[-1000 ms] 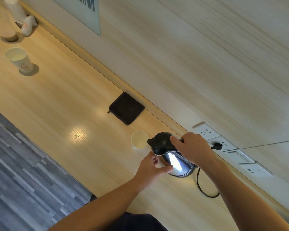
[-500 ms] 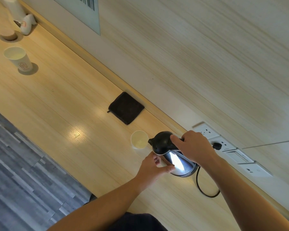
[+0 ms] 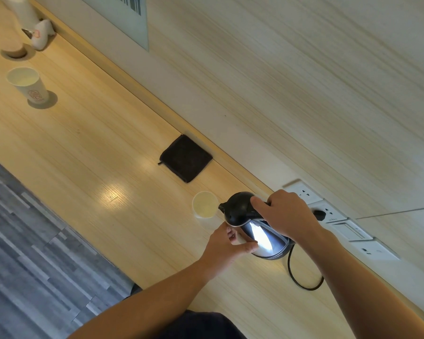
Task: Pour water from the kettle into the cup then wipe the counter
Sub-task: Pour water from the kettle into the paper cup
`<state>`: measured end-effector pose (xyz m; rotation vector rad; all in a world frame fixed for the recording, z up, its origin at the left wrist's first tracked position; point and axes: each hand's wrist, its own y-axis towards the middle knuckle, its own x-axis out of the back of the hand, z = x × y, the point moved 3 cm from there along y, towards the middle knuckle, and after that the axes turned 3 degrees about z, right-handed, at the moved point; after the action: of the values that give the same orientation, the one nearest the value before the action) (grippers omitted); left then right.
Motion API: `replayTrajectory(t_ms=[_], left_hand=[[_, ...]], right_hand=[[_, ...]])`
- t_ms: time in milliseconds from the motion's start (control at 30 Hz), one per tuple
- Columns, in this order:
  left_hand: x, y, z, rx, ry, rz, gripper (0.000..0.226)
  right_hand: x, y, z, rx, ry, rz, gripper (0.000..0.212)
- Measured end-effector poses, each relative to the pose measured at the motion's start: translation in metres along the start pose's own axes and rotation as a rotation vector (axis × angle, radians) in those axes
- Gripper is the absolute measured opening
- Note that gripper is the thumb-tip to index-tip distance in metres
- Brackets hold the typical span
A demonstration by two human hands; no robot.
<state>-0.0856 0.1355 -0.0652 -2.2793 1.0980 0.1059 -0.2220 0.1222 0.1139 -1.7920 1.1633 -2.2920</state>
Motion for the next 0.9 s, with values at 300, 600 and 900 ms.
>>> replayTrajectory(t_ms=[300, 600, 900], left_hand=[[-0.002, 0.0, 0.001, 0.005, 0.001, 0.013, 0.077], [-0.002, 0.001, 0.001, -0.001, -0.017, 0.005, 0.078], [-0.002, 0.0, 0.0, -0.002, -0.014, 0.007, 0.079]], right_hand=[[-0.001, 0.003, -0.002, 0.016, 0.007, -0.02, 0.049], [-0.002, 0.005, -0.008, -0.087, 0.048, 0.022, 0.052], [-0.004, 0.009, -0.01, -0.098, 0.042, 0.024, 0.059]])
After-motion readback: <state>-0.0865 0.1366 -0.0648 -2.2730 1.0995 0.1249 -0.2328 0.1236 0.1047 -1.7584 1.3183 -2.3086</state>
